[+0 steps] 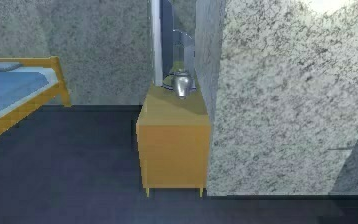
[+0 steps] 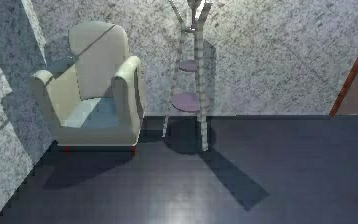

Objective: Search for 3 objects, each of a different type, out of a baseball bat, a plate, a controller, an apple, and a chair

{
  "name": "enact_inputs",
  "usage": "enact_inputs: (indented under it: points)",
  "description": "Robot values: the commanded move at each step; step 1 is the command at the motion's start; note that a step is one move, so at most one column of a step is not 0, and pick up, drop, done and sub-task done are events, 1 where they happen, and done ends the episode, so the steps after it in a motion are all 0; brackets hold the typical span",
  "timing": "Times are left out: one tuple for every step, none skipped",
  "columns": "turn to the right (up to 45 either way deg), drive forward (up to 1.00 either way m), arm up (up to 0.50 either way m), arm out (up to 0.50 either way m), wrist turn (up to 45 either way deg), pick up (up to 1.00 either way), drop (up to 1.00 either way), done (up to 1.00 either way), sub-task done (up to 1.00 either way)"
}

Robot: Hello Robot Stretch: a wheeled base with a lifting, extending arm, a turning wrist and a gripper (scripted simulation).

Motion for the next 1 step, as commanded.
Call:
enact_inputs:
  points:
    - [0.0,0.3,0.0,0.0,0.0,0.0,0.0,0.0,0.0]
